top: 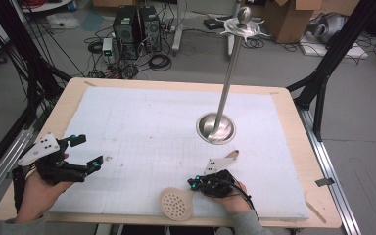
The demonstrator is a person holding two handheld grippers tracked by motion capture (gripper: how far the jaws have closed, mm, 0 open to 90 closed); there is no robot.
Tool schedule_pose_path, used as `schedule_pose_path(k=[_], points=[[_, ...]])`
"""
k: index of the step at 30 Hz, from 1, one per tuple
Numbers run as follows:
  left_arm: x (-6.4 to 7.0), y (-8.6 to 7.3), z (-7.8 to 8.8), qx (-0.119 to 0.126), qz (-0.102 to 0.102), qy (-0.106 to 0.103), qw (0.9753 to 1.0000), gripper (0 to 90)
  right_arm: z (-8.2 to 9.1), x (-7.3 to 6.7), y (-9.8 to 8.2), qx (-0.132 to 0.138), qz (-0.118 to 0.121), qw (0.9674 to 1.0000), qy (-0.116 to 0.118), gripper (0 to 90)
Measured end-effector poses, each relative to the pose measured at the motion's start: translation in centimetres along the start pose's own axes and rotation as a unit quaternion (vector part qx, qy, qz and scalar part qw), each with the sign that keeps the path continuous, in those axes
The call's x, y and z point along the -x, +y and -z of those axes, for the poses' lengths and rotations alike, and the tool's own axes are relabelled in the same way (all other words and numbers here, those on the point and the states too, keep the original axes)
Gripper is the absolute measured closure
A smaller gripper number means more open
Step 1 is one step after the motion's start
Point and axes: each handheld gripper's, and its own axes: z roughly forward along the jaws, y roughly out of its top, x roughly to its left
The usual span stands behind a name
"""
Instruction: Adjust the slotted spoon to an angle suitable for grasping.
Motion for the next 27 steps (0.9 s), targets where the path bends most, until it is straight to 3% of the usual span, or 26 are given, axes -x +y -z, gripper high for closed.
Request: schedule_pose_path(k=[27], points=[[0.2,0.2,-1.2,-0.004,0.000,-0.013,0.9999,1.9,5.0,1.5,-3.6,0.003,-0.024,0.9996,-0.012,90.0]])
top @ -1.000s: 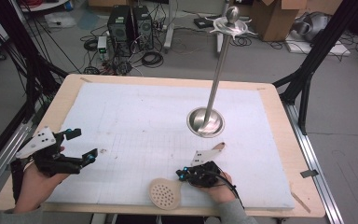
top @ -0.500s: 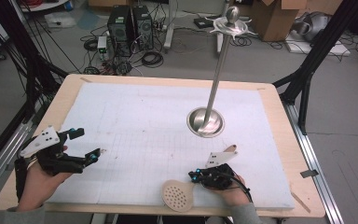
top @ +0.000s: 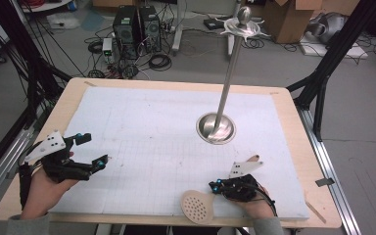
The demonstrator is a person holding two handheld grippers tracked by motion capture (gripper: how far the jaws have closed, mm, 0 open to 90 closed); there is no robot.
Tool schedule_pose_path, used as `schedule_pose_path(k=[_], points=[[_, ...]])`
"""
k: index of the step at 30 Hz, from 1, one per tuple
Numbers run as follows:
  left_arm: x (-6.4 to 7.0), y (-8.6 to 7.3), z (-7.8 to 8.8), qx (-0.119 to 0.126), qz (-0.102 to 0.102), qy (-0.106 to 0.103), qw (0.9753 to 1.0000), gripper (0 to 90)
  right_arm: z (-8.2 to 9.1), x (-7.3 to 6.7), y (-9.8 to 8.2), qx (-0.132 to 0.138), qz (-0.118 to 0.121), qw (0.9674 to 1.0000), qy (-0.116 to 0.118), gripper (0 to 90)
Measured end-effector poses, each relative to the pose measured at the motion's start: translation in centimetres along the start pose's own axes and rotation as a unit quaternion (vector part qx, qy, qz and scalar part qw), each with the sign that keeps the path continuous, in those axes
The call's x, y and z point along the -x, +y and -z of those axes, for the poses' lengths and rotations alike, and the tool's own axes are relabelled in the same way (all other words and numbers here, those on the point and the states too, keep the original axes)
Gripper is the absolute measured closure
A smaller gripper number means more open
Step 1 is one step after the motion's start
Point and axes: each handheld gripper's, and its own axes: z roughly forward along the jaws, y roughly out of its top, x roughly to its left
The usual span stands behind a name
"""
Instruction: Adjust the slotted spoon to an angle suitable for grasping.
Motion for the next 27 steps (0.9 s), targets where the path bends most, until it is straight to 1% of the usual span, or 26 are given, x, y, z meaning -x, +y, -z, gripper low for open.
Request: schedule_pose_path(k=[4,10,11,18,22,25,26,27], points=[[0.0,0.0,-0.4,-0.003,-0.001,-0.005,1.0000,1.9,0.6,0.1,-0.4,0.001,-0.006,1.0000,-0.003,90.0],[0.2,0.2,-1.0,-0.001,-0.001,-0.011,0.9999,1.9,1.4,0.3,-1.1,0.004,-0.007,0.9999,-0.006,90.0],[0.2,0.2,-1.1,-0.003,-0.003,-0.014,0.9999,1.9,1.5,0.2,-1.1,0.003,-0.009,0.9999,-0.007,90.0],[0.3,0.3,-1.7,-0.004,-0.001,-0.018,0.9998,1.9,2.5,0.4,-1.9,0.005,-0.015,0.9998,-0.008,90.0],[0.4,0.4,-2.1,-0.006,-0.002,-0.024,0.9997,1.9,3.0,0.4,-2.3,0.006,-0.021,0.9997,-0.013,90.0],[0.4,0.4,-2.3,-0.008,-0.004,-0.025,0.9997,1.9,3.0,0.3,-2.3,0.006,-0.015,0.9997,-0.016,90.0],[0.4,0.4,-2.4,-0.008,-0.004,-0.027,0.9996,1.9,3.0,0.2,-2.2,0.003,-0.013,0.9997,-0.020,90.0],[0.5,0.5,-2.5,-0.008,-0.004,-0.028,0.9996,1.9,3.5,0.3,-2.1,0.009,-0.006,0.9992,-0.039,90.0]])
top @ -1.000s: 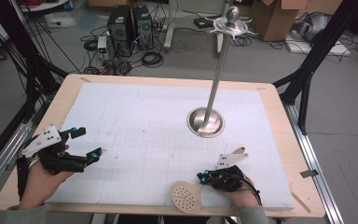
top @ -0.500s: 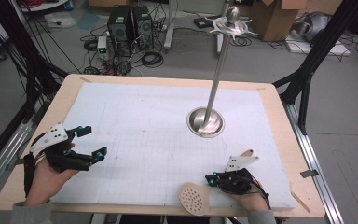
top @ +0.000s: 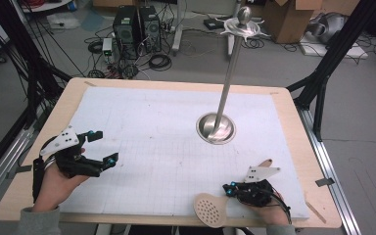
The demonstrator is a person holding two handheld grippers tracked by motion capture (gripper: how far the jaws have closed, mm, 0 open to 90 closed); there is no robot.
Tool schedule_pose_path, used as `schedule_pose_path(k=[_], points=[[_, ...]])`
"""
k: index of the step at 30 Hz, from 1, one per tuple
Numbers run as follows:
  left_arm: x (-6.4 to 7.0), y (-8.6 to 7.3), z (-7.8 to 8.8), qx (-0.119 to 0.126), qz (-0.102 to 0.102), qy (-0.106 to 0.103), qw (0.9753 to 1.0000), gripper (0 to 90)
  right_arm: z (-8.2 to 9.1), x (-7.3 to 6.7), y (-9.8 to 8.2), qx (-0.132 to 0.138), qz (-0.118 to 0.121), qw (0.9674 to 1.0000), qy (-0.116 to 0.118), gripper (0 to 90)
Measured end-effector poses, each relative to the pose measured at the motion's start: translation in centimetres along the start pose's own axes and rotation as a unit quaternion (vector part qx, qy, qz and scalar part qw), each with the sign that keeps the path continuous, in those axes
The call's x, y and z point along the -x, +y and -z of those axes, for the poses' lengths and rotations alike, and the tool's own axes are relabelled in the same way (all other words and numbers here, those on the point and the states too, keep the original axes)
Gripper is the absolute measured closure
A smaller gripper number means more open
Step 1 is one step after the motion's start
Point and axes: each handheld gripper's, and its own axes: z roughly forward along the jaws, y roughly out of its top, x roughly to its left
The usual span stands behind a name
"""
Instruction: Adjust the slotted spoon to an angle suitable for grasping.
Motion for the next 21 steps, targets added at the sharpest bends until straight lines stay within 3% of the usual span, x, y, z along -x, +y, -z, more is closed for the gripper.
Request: schedule_pose_path(k=[1,2,3,4,6,7,13,16,21], points=[[0.0,0.0,0.0,0.000,0.000,0.000,1.0000,1.9,0.0,0.0,0.0,0.000,0.000,1.0000,0.000,90.0],[0.1,0.1,-0.1,0.002,0.001,-0.005,1.0000,1.9,1.4,0.4,-0.2,0.026,-0.007,0.9995,-0.013,90.0],[0.1,0.1,-0.1,0.002,0.001,-0.005,1.0000,1.9,1.4,0.4,-0.2,0.026,-0.007,0.9995,-0.013,90.0],[0.3,0.4,0.0,0.010,0.001,-0.013,0.9999,1.9,2.8,0.9,-0.6,0.035,-0.015,0.9986,-0.038,90.0],[0.4,0.6,0.0,0.011,-0.002,-0.011,0.9999,1.9,3.4,1.1,-0.9,0.036,-0.018,0.9982,-0.045,90.0],[0.6,0.8,0.1,0.016,-0.007,-0.011,0.9998,1.9,4.2,1.5,-1.4,0.034,-0.025,0.9972,-0.062,90.0],[1.0,1.0,0.3,0.016,-0.013,-0.010,0.9997,1.8,5.0,2.3,-2.6,0.028,-0.044,0.9950,-0.086,90.0],[0.8,0.8,0.2,0.014,-0.011,-0.008,0.9998,1.9,5.1,2.9,-3.4,0.012,-0.059,0.9928,-0.103,90.0],[0.5,0.6,0.2,0.009,-0.008,-0.005,0.9999,1.9,4.5,3.1,-3.4,-0.004,-0.059,0.9917,-0.114,90.0]])
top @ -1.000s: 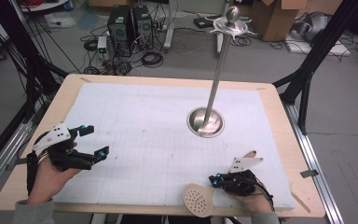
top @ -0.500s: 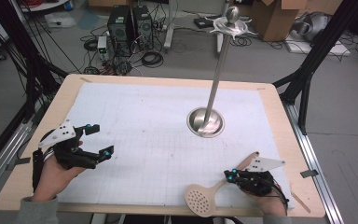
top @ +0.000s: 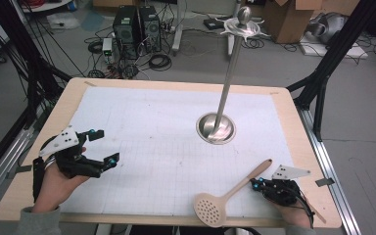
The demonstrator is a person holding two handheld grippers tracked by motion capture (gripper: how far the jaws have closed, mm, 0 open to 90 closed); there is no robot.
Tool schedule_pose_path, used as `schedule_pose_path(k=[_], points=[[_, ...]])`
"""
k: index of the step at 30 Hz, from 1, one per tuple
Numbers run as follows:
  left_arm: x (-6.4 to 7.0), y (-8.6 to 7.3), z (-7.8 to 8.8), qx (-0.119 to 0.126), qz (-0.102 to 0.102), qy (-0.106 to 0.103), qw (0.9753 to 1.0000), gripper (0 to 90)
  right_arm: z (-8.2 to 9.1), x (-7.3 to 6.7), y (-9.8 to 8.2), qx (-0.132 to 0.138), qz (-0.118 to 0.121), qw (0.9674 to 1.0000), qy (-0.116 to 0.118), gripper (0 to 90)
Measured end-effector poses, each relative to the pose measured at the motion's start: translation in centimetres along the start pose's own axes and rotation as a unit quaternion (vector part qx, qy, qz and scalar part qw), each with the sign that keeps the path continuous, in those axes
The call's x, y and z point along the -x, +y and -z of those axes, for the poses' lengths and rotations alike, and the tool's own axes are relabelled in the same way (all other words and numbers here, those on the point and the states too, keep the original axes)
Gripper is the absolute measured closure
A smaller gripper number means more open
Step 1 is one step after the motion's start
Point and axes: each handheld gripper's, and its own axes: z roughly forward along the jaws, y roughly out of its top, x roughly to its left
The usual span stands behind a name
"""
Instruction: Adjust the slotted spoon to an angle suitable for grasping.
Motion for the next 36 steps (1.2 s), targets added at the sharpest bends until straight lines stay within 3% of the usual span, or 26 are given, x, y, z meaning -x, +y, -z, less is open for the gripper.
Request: schedule_pose_path(k=[25,32,36], points=[[-0.3,-1.0,2.3,-0.008,0.007,0.028,0.9996,1.8,-4.7,-1.6,3.7,-0.008,0.044,0.9989,0.017,90.0],[-0.4,-1.1,2.5,-0.007,0.010,0.032,0.9994,1.9,-5.3,-1.9,4.1,-0.011,0.050,0.9985,0.021,90.0],[-0.4,-1.0,2.7,-0.005,0.009,0.030,0.9995,1.9,-5.1,-2.0,4.2,0.001,0.052,0.9983,0.024,90.0]])
